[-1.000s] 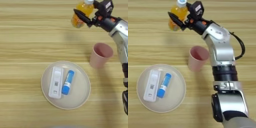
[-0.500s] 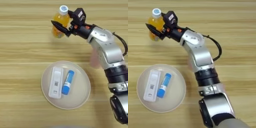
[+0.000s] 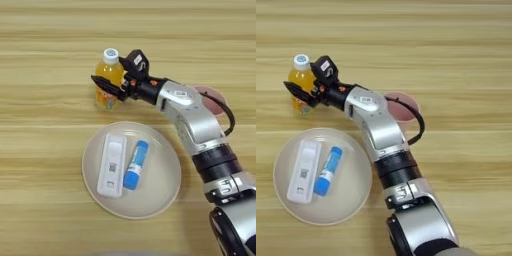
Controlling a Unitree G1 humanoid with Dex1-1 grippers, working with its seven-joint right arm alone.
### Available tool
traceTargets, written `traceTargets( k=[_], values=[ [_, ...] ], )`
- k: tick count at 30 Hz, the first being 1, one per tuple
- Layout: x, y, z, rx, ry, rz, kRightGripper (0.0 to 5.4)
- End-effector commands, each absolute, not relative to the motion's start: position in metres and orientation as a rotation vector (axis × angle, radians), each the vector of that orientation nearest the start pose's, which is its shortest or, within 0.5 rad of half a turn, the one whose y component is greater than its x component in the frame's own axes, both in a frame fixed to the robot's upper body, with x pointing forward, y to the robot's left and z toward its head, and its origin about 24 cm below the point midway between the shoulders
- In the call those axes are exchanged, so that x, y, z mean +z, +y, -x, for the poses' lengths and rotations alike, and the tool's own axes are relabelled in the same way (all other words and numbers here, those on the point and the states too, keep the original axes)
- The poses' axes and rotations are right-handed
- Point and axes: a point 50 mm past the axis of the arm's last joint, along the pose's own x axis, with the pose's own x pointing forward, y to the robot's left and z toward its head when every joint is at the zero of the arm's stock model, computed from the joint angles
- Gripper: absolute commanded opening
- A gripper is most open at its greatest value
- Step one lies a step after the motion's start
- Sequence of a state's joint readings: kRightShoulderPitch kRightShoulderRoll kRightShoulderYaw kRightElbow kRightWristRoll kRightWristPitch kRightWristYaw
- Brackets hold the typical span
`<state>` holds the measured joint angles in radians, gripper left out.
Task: Move the objects on the table
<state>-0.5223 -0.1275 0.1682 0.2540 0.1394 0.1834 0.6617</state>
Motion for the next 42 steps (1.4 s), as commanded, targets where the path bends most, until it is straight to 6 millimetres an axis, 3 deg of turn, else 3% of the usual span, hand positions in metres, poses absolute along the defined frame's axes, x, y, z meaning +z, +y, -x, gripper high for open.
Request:
traceTargets(
  k=[1,19,34,42],
  values=[
    [0.136,-0.065,-0.329,0.921,-0.161,0.141,3.52],
    [0.115,-0.064,-0.326,0.929,-0.114,0.135,3.52],
    [0.124,-0.064,-0.323,0.949,-0.155,0.130,5.32],
    [0.134,-0.064,-0.322,0.945,-0.204,0.120,5.37]
  ],
)
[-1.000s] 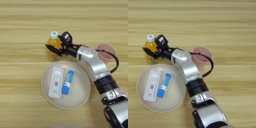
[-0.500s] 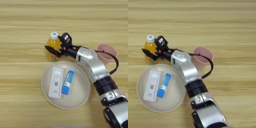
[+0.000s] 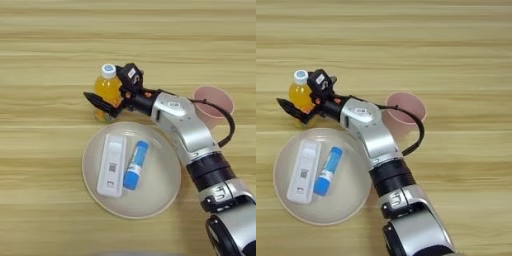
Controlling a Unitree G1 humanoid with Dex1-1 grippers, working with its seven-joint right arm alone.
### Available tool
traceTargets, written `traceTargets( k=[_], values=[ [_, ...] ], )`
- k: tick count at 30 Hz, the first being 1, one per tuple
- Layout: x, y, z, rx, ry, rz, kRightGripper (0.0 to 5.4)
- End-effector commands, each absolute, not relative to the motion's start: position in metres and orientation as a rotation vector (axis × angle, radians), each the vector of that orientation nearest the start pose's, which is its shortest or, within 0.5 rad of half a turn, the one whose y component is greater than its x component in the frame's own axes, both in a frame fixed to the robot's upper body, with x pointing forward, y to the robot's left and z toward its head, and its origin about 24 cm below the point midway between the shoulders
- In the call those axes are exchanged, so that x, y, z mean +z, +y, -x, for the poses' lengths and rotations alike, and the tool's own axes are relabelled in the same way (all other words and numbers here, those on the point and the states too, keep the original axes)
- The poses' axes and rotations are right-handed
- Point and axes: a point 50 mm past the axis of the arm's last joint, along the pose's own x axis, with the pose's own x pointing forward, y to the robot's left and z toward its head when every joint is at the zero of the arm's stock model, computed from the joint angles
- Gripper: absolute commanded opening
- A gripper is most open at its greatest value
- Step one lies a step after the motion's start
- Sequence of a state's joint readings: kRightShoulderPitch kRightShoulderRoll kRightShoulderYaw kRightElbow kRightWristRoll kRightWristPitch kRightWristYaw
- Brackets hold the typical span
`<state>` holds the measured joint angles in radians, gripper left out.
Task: Move the objects on the table
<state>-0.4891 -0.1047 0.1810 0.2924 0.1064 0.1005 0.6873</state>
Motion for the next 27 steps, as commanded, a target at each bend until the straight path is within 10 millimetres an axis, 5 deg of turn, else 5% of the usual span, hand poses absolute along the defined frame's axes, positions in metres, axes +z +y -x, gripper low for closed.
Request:
traceTargets(
  k=[1,16,23,27],
  values=[
    [0.136,-0.064,-0.322,0.945,-0.211,0.120,5.37],
    [0.163,-0.068,-0.317,0.927,-0.342,0.117,5.37],
    [0.200,-0.081,-0.303,0.901,-0.486,0.135,5.37],
    [0.258,-0.163,-0.293,0.700,-0.667,0.257,5.37]
  ],
)
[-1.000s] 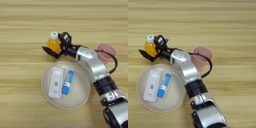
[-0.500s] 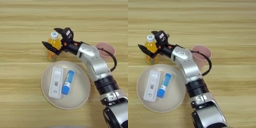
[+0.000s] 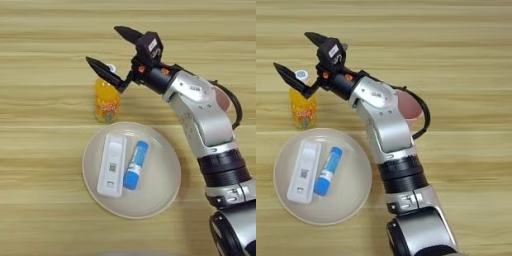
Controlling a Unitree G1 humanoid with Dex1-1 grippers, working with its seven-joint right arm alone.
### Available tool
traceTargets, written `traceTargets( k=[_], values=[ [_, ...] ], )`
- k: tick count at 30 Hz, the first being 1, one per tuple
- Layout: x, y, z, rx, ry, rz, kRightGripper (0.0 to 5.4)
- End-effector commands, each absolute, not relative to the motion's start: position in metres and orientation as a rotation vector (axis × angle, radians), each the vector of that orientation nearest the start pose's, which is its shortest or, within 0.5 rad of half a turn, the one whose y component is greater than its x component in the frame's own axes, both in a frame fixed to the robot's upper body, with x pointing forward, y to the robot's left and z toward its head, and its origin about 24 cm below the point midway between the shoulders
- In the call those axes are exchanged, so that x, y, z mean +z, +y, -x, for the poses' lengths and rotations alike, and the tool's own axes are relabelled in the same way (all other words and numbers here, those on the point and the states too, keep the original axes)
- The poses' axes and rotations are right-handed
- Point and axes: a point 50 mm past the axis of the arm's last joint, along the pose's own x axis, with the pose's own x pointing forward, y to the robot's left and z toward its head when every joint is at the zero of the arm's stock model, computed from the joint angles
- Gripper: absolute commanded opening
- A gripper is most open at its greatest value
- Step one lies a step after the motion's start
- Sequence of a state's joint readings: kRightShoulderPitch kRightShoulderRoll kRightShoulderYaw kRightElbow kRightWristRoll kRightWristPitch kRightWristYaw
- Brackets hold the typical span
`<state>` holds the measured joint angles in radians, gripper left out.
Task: Move the objects on the table
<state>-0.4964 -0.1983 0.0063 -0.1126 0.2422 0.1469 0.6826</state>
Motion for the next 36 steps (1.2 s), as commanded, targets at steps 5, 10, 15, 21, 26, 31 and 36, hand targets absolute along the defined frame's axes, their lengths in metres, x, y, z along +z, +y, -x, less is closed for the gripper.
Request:
traceTargets(
  k=[5,10,15,21,26,31,36],
  values=[
    [0.279,-0.207,-0.282,0.631,-0.729,0.355,5.37],
    [0.280,-0.233,-0.282,0.616,-0.709,0.405,5.37],
    [0.268,-0.263,-0.291,0.638,-0.616,0.358,5.37],
    [0.237,-0.281,-0.300,0.724,-0.460,0.326,5.37],
    [0.212,-0.286,-0.298,0.820,-0.346,0.319,5.37],
    [0.191,-0.293,-0.293,0.895,-0.247,0.336,5.37],
    [0.172,-0.294,-0.291,0.939,-0.154,0.364,5.37]
  ],
)
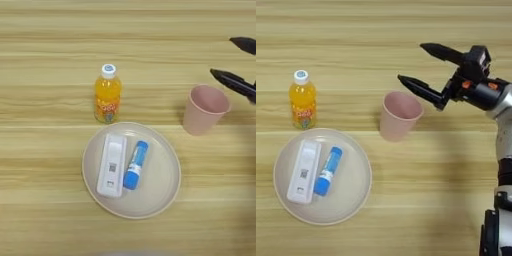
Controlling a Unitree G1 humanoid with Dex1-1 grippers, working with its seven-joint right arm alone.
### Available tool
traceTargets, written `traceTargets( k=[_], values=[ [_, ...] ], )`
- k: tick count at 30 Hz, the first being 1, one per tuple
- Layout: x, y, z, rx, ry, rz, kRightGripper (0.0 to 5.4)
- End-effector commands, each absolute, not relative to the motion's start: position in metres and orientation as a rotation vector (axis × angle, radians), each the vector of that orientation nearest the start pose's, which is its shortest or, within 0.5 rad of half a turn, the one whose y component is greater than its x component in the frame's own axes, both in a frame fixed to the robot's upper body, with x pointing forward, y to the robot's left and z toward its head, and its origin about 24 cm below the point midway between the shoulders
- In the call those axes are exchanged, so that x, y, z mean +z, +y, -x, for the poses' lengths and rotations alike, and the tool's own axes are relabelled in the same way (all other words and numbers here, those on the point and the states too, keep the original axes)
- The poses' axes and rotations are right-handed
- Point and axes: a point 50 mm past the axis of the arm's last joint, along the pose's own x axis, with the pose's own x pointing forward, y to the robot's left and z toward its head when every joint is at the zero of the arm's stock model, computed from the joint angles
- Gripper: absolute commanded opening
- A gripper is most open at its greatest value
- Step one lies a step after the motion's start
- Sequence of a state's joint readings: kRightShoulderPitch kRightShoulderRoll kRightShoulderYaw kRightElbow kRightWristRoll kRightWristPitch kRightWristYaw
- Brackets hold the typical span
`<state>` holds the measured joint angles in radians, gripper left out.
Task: Move the objects on the table
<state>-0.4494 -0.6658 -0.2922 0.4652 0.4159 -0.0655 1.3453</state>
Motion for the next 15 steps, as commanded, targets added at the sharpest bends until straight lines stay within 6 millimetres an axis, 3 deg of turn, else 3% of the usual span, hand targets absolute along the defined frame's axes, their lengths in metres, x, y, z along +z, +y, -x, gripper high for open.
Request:
traceTargets(
  k=[1,15],
  values=[
    [0.167,-0.293,-0.291,0.948,-0.134,0.373,5.37],
    [0.131,-0.292,-0.288,0.990,0.019,0.413,5.37]
  ],
)
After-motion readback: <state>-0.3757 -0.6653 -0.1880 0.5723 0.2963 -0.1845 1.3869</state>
